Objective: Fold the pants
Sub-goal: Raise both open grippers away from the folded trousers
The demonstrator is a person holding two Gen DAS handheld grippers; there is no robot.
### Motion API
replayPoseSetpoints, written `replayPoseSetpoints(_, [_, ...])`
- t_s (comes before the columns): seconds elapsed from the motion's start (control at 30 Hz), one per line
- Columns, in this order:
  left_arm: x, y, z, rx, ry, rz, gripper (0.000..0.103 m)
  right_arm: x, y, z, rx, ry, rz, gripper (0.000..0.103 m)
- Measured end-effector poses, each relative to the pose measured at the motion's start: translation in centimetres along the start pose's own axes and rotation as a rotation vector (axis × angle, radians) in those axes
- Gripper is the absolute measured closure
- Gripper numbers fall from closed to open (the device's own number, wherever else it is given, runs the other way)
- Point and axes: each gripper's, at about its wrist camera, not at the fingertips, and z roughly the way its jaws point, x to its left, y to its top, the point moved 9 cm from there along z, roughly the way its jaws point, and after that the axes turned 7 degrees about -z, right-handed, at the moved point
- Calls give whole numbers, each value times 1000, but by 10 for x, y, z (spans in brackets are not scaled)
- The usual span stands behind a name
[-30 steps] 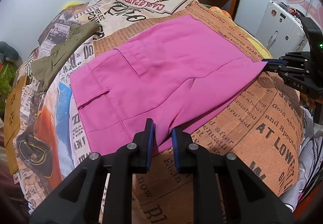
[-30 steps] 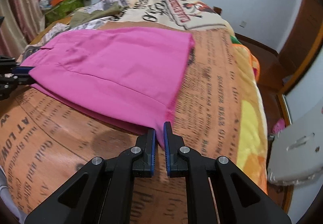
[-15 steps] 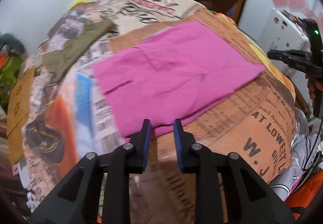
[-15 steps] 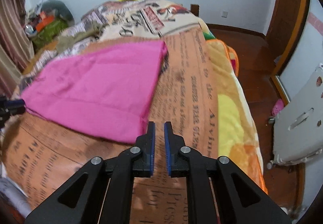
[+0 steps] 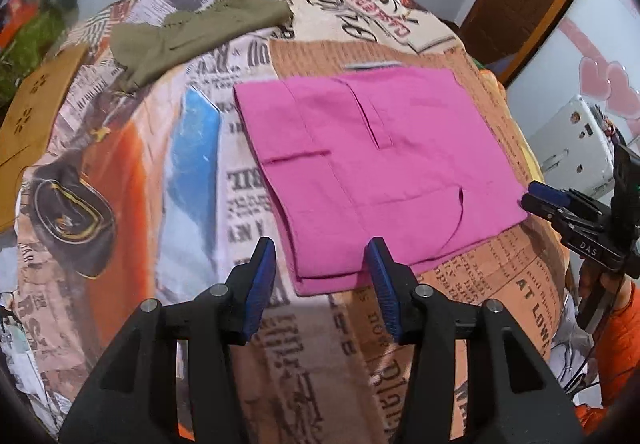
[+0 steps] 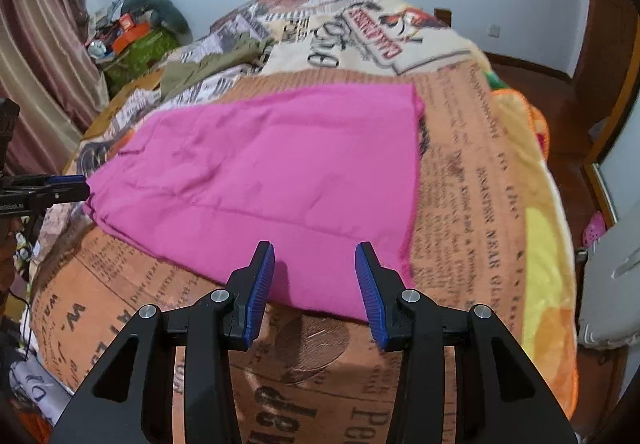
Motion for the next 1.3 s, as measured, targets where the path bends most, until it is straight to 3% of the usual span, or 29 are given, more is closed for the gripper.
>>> replayPoseSetpoints(0.13, [-5, -1, 0, -17, 21, 21, 66, -2, -14, 14, 60, 5, 1, 65])
replayPoseSetpoints(0.4, [0, 5, -14, -82, 96, 35, 91, -4, -20, 15, 58, 28, 26, 61])
replayPoseSetpoints(0.6, [2, -1, -16, -93, 117, 49, 93, -3, -21, 16, 60, 33, 28, 61])
replayPoseSetpoints(0.77, [13, -10, -4, -58, 115, 13, 93, -3, -21, 16, 59, 32, 26, 61])
replayPoseSetpoints(1.0, [12, -12, 0, -49, 114, 21, 93, -6, -20, 17, 68, 16, 27, 54])
replayPoseSetpoints(1.1, [12, -6, -4, -51, 120, 35, 89, -6, -18, 15, 80, 6, 19, 54])
replayPoseSetpoints(1.17, [14, 2, -10, -62, 118, 30, 76, -7, -16, 14, 86, -8, -2, 54])
replayPoseSetpoints(1.23, [18, 12, -16, -99, 128, 20, 53, -7, -11, 11, 81, -25, -34, 54])
replayPoseSetpoints(1.3, [22, 27, -24, -154, 157, 18, 47, -7, -3, 8, 66, -31, -54, 54])
